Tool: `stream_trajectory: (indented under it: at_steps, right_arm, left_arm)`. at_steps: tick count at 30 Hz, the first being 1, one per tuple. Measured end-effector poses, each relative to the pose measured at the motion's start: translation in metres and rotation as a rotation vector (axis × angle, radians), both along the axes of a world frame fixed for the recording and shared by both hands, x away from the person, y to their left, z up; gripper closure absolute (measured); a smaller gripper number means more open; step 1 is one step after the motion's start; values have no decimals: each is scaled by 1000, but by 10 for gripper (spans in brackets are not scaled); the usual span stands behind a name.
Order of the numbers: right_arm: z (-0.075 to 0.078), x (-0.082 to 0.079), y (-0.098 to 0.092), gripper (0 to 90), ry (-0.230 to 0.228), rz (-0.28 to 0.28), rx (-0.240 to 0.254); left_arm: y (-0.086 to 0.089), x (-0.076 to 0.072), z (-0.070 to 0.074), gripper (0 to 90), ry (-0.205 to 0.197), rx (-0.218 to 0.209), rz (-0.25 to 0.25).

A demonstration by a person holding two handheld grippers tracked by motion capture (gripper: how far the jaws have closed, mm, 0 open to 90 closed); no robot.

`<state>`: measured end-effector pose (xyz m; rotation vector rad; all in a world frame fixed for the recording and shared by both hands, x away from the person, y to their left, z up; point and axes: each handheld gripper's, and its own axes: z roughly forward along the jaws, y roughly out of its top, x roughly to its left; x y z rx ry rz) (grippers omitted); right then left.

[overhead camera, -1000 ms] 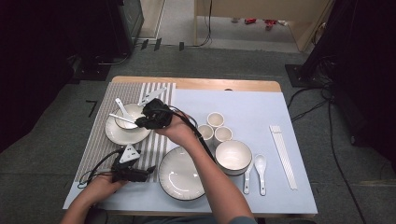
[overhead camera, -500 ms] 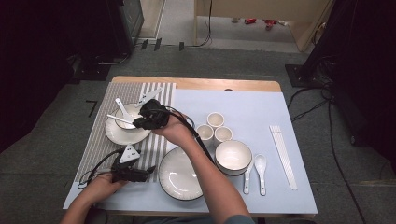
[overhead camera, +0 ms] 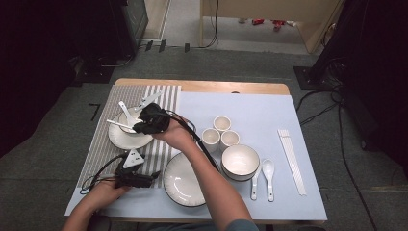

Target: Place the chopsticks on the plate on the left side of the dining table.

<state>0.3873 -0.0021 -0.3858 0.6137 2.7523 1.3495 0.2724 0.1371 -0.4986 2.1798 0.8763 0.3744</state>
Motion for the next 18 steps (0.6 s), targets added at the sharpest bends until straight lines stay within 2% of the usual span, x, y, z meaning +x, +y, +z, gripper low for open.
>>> stream_trajectory:
  at_steps: [18]
  right_arm:
    - [-6, 3, 8, 853, 2, 11, -11]
  left_arm:
    - [0, 0, 0, 145, 1, 2, 0]
